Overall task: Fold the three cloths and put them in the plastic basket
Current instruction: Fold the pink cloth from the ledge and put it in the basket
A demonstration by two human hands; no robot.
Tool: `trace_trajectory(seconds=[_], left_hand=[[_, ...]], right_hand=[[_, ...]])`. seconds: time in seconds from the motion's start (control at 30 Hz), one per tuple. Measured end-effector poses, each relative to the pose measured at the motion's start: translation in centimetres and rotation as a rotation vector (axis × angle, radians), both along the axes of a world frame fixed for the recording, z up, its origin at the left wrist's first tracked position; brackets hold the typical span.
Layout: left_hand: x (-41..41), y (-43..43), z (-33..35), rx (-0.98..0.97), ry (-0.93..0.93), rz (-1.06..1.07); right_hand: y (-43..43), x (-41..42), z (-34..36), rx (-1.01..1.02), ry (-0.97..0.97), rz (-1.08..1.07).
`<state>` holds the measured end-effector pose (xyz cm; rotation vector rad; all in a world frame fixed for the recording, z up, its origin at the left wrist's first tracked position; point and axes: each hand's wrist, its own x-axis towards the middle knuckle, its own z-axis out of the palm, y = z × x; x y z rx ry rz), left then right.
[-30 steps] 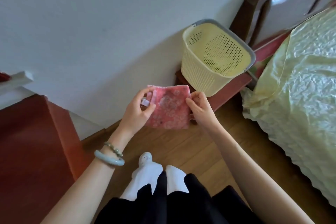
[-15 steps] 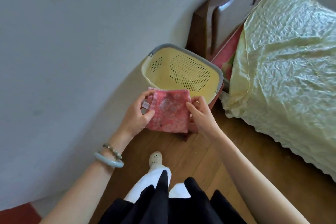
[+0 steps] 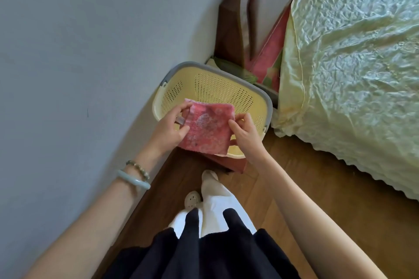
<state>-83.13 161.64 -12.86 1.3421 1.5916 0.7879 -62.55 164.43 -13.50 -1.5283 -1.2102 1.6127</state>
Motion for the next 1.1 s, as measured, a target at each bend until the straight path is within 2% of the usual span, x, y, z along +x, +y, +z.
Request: trace_trajectory(seconds=[0.23, 0.5, 0.7, 0.8, 0.87, 0.97, 1.1], left_hand=[[-0.6, 6.2, -3.6, -0.099, 0.085, -0.021], [-2.2, 11.6, -8.9, -0.173, 0.244, -0.185], [-1.9, 16.4, -14.5, -0.369, 0.291, -0.338], [-1.6, 17.3, -18.1, -0.424, 0.363, -0.405], [-1.9, 17.1, -20.2, -0.421, 0.382, -0.441], [-2.2, 17.2, -22.9, -0.398, 0.429, -0.463], [-2.4, 17.6, -26.0, -0.353, 0.517, -0.477]], right_hand=[[5.6, -0.9, -4.4, -0.079, -0.013, -0.026], [9.4, -3.2, -9.6, -0.199, -0.079, -0.098], [11.8, -5.5, -16.4, -0.394, -0.213, -0.192], [12.0, -6.4, -19.6, -0.396, -0.339, -0.164], [11.9, -6.7, -21.5, -0.434, -0.41, -0.17], [11.9, -7.4, -24.0, -0.529, -0.35, -0.211], [11.9, -8.1, -27.0, -0.523, -0.343, -0.239]])
